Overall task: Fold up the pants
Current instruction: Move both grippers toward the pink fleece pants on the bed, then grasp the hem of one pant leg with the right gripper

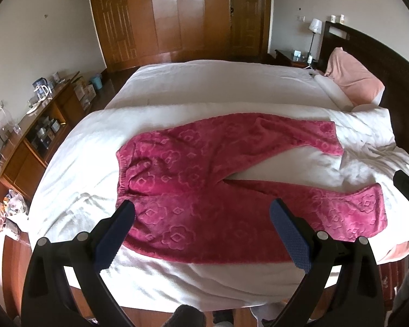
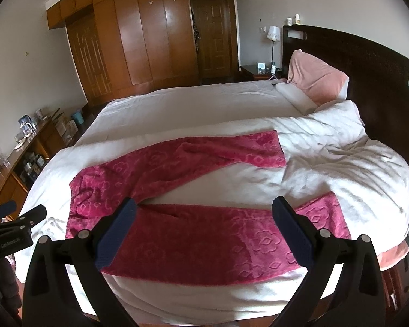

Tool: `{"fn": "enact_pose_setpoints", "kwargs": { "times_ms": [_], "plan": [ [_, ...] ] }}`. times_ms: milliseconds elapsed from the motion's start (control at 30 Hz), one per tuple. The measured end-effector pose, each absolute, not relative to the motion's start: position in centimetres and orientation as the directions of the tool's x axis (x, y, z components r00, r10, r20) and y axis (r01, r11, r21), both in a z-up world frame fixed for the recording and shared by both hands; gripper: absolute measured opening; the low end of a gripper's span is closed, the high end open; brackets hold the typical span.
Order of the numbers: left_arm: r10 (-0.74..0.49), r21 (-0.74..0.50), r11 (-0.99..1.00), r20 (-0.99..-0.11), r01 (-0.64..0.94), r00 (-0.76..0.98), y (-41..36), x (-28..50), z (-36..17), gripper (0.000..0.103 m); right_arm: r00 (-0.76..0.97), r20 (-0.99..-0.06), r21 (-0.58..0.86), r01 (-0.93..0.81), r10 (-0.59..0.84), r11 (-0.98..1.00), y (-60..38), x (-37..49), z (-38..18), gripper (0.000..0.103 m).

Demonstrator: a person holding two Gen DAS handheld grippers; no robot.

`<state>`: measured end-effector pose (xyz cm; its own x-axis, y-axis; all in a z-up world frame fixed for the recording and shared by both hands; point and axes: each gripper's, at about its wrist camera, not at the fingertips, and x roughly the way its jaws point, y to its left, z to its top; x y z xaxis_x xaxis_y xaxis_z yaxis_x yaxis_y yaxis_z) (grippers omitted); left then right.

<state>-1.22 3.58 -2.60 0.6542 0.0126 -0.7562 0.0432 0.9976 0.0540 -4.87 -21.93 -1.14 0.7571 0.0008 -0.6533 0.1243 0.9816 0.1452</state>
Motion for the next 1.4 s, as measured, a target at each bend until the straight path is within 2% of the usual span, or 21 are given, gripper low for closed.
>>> {"fn": "enact_pose_setpoints", "kwargs": {
  "times_ms": [267,567,767,1200,1400],
  "plan": [
    [0.017,0.058,0.997,-0.773,0.044,0.635,3.9,-1.3,-3.3,0.098,0.728,-0.685,0.155,0.143,0.002,0.977,-22.2,-4.8,-2.3,0.101],
    [0.049,0.074,0.997,-0.797,0.017,0.602,4.1,-1.0,-6.5,0.098,0.677,-0.736,0.137,0.134,0.01,0.981,-22.6,-4.8,-4.9,0.101],
    [0.024,0.022,1.0,-0.824,-0.011,0.566,3.4,-0.4,-8.1,0.098,0.66,-0.75,0.163,0.137,0.033,0.977,-26.0,-4.0,-6.8,0.101],
    [0.108,0.077,0.994,-0.811,-0.079,0.576,-5.2,1.8,-7.0,0.098,0.664,-0.743,0.23,0.138,0.083,0.963,-37.0,-2.2,-7.6,0.101],
    [0.137,0.095,0.99,-0.791,-0.1,0.596,-8.9,1.8,-6.4,0.098,0.675,-0.728,0.237,0.084,0.12,0.968,-40.1,-0.8,-7.7,0.101]
  ]
}}
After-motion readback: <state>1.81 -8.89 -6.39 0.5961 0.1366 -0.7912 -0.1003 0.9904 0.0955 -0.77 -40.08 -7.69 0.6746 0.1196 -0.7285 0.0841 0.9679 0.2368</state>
